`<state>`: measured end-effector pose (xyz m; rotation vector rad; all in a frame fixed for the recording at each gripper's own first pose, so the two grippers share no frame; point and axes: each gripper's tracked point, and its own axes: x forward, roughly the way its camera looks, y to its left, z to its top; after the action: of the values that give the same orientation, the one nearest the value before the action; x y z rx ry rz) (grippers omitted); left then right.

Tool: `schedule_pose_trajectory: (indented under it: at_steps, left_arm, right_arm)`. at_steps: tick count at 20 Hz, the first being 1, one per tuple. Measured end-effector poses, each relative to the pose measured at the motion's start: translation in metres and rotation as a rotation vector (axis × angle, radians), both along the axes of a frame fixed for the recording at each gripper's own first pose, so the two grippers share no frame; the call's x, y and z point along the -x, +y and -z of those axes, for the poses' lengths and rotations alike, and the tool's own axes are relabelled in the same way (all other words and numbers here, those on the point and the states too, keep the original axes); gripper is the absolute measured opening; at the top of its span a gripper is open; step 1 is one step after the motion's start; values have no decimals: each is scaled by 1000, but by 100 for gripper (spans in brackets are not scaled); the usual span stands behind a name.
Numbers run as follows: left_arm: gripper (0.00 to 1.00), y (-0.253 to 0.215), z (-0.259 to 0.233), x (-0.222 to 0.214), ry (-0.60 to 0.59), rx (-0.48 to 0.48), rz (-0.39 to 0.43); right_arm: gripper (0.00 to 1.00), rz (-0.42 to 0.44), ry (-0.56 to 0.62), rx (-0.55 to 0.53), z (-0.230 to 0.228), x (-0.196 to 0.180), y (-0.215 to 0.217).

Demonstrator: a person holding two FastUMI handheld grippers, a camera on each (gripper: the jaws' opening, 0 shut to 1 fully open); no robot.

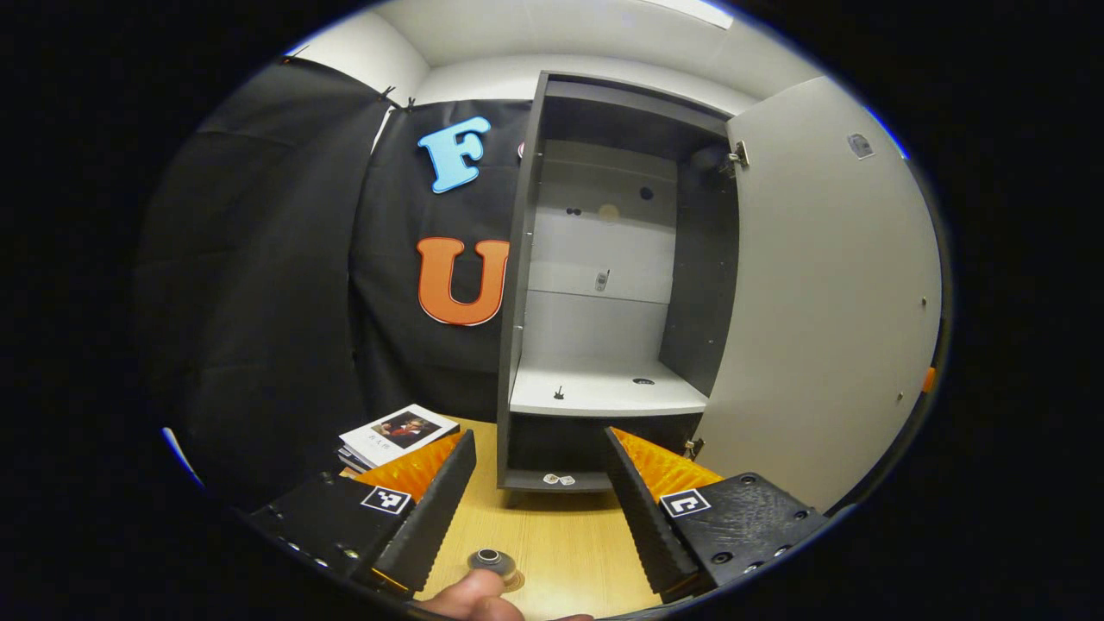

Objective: Open the cabinet door with the right hand, grasp the bottle in the cabinet with the left hand and place it on the coaster, then close the cabinet door with the right hand.

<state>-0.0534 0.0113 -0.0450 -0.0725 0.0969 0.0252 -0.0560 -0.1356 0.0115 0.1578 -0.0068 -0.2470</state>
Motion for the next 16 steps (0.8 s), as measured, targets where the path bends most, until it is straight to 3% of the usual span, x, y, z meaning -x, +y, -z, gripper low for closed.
schedule_pose_trajectory:
  at_steps: [2, 5, 14, 16]
  left_arm:
    - [89, 7, 0, 4, -1, -5, -2]
    - [89, 24, -7, 7, -30, -30, -21]
    - [89, 77, 2, 29, -17, -48, -75]
    - [89, 86, 1, 33, -20, -47, -83]
  right_arm:
    - [99, 1, -18, -11, -5, 0, 2]
    - [93, -9, -25, -11, -5, -2, 12]
    - [92, -146, -25, 32, -4, -8, 92]
    - [98, -175, -26, 39, -2, -13, 108]
